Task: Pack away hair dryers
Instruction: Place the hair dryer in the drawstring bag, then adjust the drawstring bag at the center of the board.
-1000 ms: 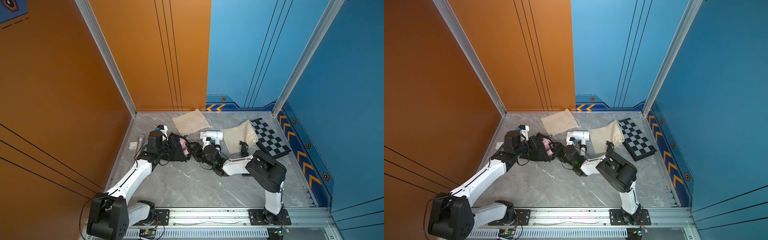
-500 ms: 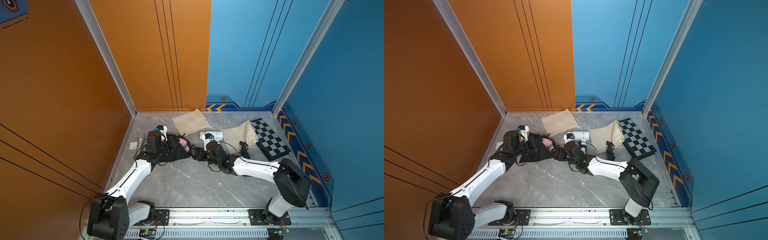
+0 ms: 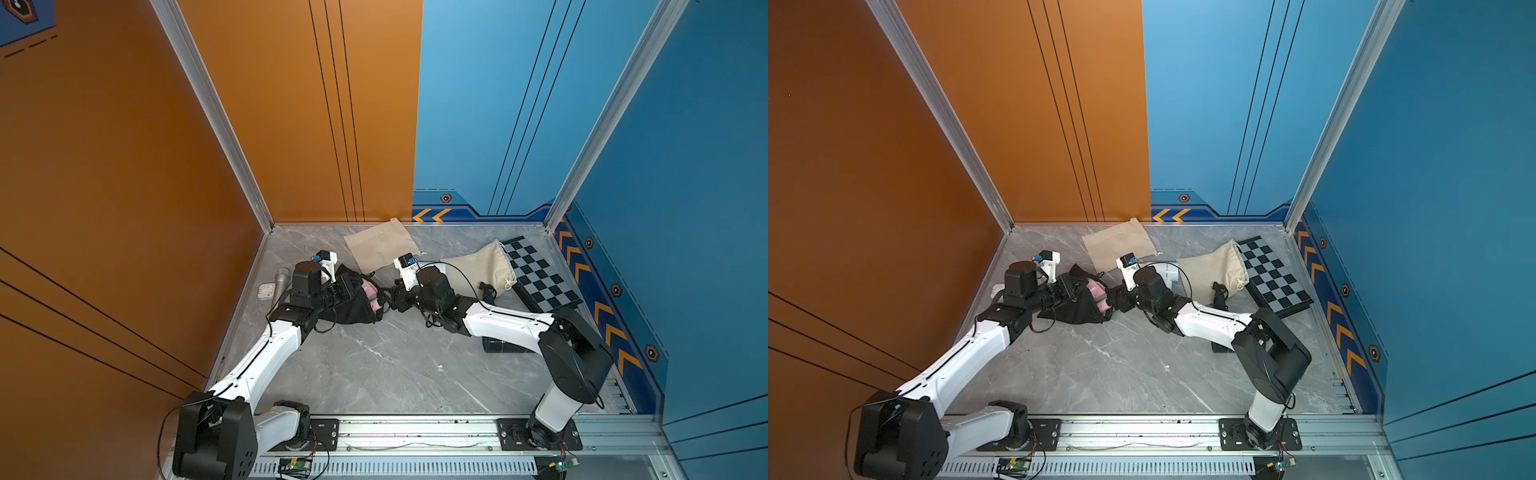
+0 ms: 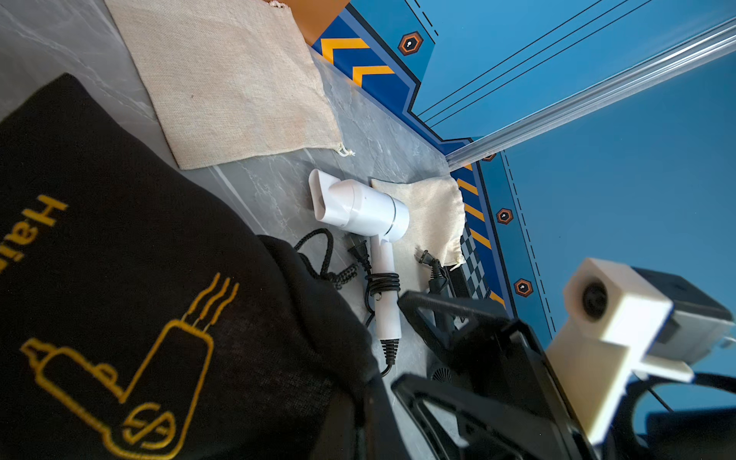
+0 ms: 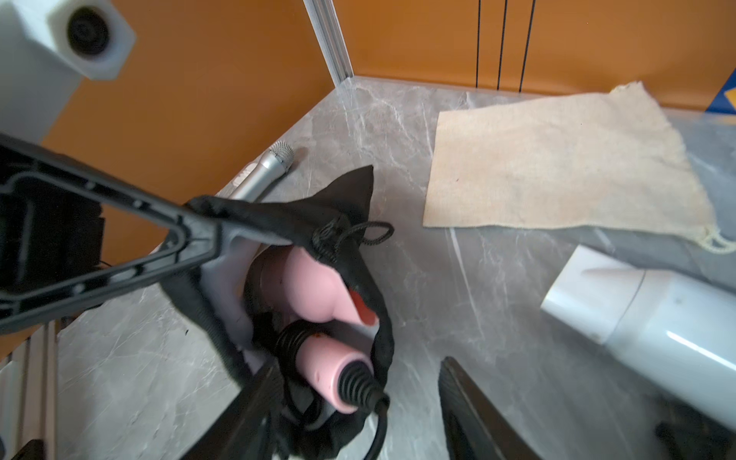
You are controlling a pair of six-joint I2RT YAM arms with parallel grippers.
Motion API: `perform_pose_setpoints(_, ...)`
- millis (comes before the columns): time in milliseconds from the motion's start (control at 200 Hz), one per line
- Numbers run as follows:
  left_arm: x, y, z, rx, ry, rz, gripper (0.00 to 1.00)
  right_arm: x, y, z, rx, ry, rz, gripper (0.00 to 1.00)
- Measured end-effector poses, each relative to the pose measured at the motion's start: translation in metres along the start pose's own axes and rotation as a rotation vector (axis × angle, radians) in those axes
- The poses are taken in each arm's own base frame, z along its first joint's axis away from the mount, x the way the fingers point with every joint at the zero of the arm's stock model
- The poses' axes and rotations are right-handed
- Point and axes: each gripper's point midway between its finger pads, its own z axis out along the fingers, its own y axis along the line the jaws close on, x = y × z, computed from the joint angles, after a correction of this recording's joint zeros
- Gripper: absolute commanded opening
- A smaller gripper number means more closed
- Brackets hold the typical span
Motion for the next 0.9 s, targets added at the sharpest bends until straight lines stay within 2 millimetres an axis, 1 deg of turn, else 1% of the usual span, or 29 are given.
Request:
perform_pose_setpoints(70, 0.002, -0.002, -0.001, 0.009, 0.009, 0.004, 0.00, 0.004, -0.003, 0.008, -0.016, 0.007, -0.023, 0.61)
perform_pose_setpoints(180, 0.004, -0.004, -0.002, 0.016, 0.019, 0.013, 0.00, 0.012, 0.002, 0.019, -0.048, 0.023, -0.061, 0.61)
perform_pose_setpoints(265, 0.006, -0.004, -0.002, 0.018, 0.027, 0.016, 0.00, 0.011, 0.006, 0.025, -0.063, 0.024, -0.083, 0.60)
perform_pose_setpoints(405, 0.008, -0.004, -0.002, 0.020, 0.037, 0.015, 0.00, -0.003, 0.010, 0.034, -0.075, -0.011, -0.110, 0.57)
perform_pose_setpoints(500, 0.009, -0.005, -0.003, 0.021, 0.039, 0.015, 0.00, -0.013, 0.010, 0.040, -0.078, -0.036, -0.115, 0.54)
perform_pose_setpoints(656, 0.008, -0.007, -0.005, 0.025, 0.034, 0.018, 0.00, -0.021, 0.010, 0.049, -0.089, -0.051, -0.117, 0.51)
perform_pose_setpoints(841, 0.008, -0.008, -0.005, 0.028, 0.035, 0.019, 0.00, -0.011, 0.006, 0.058, -0.089, -0.029, -0.113, 0.50)
perform_pose_setpoints(901, 0.008, -0.008, -0.006, 0.028, 0.037, 0.019, 0.00, -0.009, 0.006, 0.059, -0.089, -0.025, -0.112, 0.48)
